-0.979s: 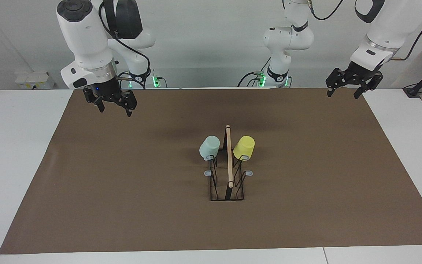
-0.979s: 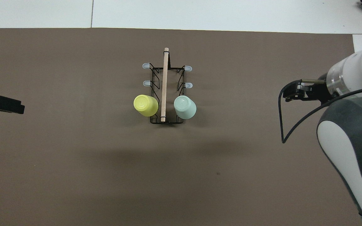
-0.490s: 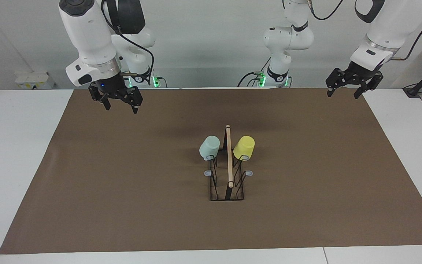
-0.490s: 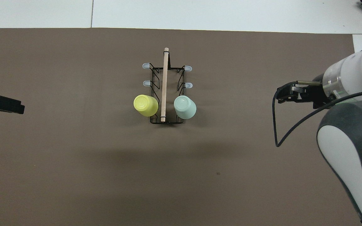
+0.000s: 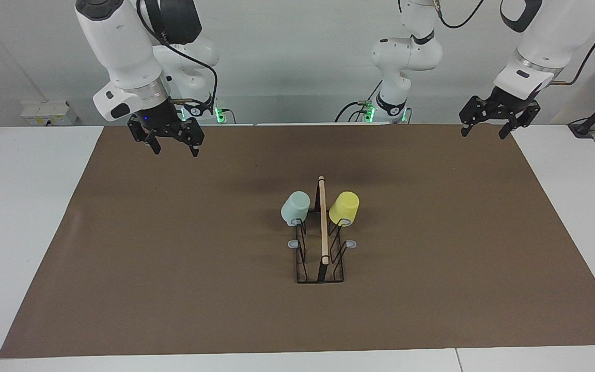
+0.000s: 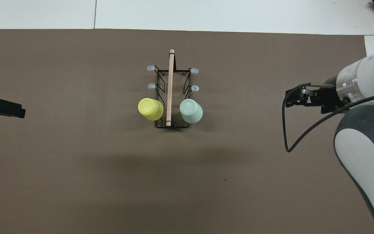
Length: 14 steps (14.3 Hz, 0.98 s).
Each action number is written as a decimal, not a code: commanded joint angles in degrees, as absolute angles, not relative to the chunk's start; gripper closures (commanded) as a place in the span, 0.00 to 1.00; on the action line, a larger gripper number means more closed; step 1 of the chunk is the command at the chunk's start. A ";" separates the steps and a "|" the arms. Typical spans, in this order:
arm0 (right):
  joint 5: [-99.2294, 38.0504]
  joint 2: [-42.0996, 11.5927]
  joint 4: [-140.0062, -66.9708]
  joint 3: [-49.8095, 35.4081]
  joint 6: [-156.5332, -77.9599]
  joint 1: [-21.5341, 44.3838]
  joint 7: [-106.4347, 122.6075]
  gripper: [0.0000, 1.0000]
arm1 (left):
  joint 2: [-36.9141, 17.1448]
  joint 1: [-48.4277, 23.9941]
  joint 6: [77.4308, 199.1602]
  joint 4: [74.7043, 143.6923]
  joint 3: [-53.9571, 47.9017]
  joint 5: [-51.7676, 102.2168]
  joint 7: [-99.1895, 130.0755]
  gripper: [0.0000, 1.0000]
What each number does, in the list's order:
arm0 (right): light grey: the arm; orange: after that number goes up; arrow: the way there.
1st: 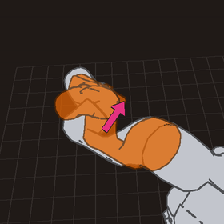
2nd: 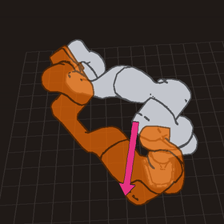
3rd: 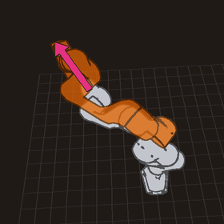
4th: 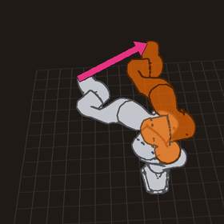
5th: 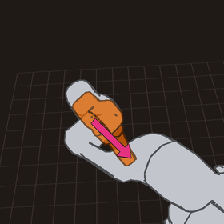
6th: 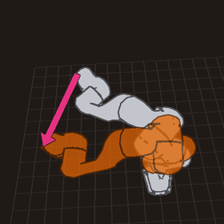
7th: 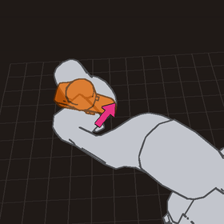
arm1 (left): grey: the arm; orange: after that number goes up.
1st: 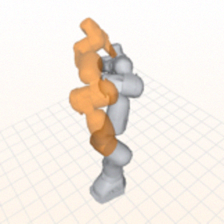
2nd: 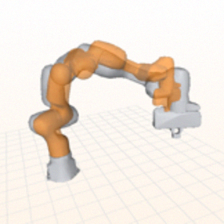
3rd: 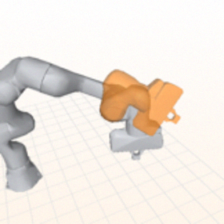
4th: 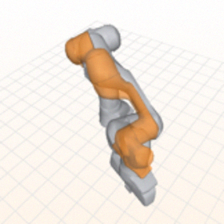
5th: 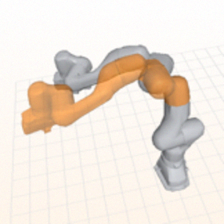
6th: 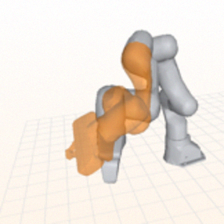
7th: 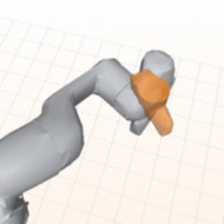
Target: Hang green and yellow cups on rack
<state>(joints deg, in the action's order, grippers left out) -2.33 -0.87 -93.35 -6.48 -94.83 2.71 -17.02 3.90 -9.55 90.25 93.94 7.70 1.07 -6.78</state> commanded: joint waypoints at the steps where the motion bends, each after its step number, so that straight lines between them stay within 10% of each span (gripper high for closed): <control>1: -3.52 0.09 -93.87 -7.03 -94.48 2.02 -15.73 0.00 | 4.66 -10.55 89.91 94.75 8.35 0.09 -5.89 0.00; 14: -2.81 0.09 -93.87 -6.94 -94.48 2.37 -18.01 0.00 | 4.66 -10.63 89.91 94.66 8.35 0.09 -5.98 0.00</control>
<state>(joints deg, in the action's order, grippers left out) -2.33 -0.77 -93.35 -6.51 -94.82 2.83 -17.08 3.90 -9.55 90.25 93.94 7.70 1.07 -6.78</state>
